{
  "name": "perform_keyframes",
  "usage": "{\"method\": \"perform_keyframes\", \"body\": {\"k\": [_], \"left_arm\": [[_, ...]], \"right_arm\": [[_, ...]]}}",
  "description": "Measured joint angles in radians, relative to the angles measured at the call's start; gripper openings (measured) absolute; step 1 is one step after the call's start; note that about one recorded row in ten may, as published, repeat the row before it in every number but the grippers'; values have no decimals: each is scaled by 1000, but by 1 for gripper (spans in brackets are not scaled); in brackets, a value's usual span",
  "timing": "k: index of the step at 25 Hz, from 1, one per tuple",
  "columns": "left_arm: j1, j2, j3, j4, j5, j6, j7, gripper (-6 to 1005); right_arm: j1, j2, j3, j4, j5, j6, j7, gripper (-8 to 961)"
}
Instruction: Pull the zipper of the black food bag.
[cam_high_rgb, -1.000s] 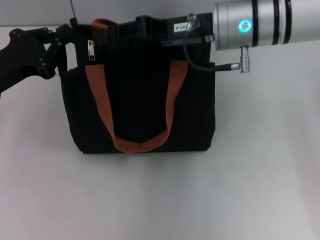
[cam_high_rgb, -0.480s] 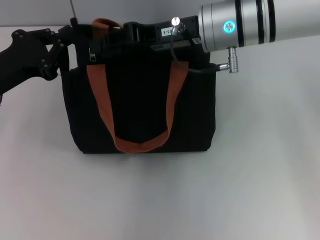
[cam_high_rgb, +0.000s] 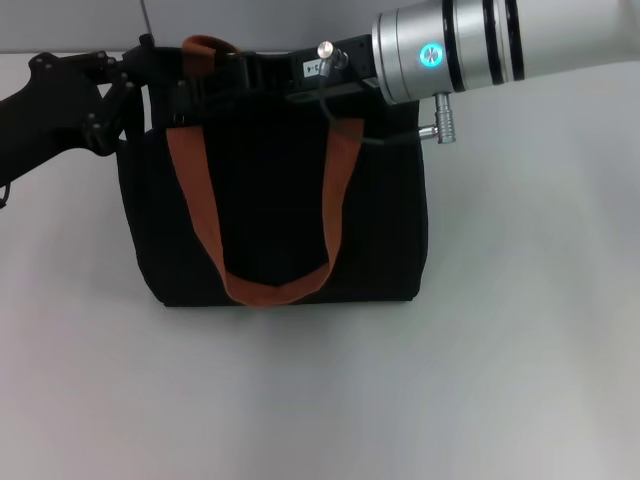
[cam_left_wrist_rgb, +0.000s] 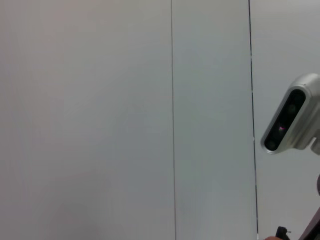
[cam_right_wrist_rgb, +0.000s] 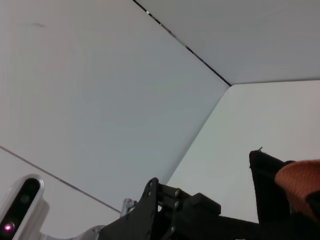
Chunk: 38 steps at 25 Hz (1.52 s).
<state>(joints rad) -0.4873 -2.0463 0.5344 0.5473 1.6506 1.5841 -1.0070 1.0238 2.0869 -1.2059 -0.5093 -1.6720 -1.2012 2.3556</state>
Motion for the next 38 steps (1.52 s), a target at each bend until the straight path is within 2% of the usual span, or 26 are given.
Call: {"method": "perform_keyframes", "body": {"k": [14,33,38], "left_arm": [[-34,-14,1,0,6,7,-3,34],[-44,-17,-4,-1,1,0,-4,35],[-38,-14,-2,2,0,2,-4,35]], "right_arm": [[5,2,-4,-4,6,10,-3,351],[-4,5,-27,-5,11,56,-22,300],[-19,6,-29,-5,30,58,-88,105]]}}
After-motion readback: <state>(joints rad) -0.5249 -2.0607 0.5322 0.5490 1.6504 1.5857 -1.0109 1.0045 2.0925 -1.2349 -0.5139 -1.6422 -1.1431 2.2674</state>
